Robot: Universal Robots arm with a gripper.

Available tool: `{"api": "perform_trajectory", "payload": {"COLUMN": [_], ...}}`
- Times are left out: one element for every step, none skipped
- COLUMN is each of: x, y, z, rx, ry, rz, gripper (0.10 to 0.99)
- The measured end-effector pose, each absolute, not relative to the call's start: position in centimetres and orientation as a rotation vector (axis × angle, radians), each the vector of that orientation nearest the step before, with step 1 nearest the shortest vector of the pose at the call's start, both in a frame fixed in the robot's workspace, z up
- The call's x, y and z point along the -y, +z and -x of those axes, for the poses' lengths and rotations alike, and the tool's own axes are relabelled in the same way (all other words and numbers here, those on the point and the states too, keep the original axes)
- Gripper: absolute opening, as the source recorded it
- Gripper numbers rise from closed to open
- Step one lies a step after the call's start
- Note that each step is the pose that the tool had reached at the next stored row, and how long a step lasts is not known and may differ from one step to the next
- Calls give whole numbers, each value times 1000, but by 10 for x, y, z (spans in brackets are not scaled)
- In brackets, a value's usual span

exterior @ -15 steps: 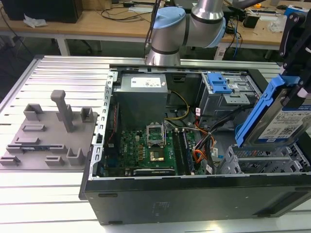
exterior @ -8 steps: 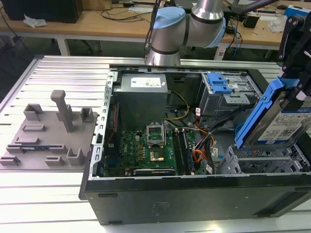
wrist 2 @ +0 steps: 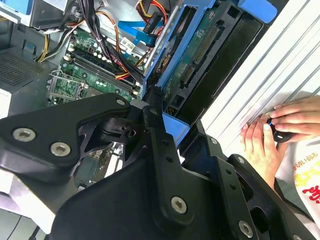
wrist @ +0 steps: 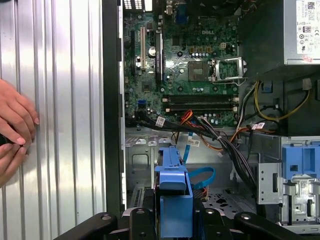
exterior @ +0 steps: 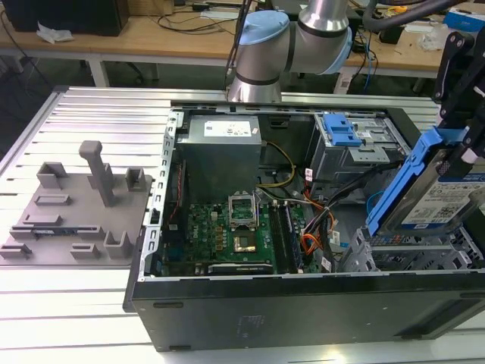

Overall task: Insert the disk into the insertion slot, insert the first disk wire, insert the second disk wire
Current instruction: 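Insert the disk into the insertion slot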

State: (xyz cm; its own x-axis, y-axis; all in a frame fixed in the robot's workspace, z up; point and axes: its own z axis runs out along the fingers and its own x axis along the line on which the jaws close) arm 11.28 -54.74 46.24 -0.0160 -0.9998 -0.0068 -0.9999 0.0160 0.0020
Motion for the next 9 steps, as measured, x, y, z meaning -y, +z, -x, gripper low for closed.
{"api": "perform_trajectory", "payload": {"x": [548,548,548,548,548,548,548,548,548], "y": [462,462,461,461,460,459,459,458,458], "z": [-113,-113,-113,-113,-113,-113,-113,-113,-113], "rx": [-2237,-2237,-2237,-2237,-2237,-2237,-2237,-2237,-2237], "ry": [10,10,10,10,10,10,10,10,10], "rz": [2201,2201,2201,2201,2201,2201,2201,2201,2201], "gripper": [369,369,369,369,369,369,369,369,369]}}
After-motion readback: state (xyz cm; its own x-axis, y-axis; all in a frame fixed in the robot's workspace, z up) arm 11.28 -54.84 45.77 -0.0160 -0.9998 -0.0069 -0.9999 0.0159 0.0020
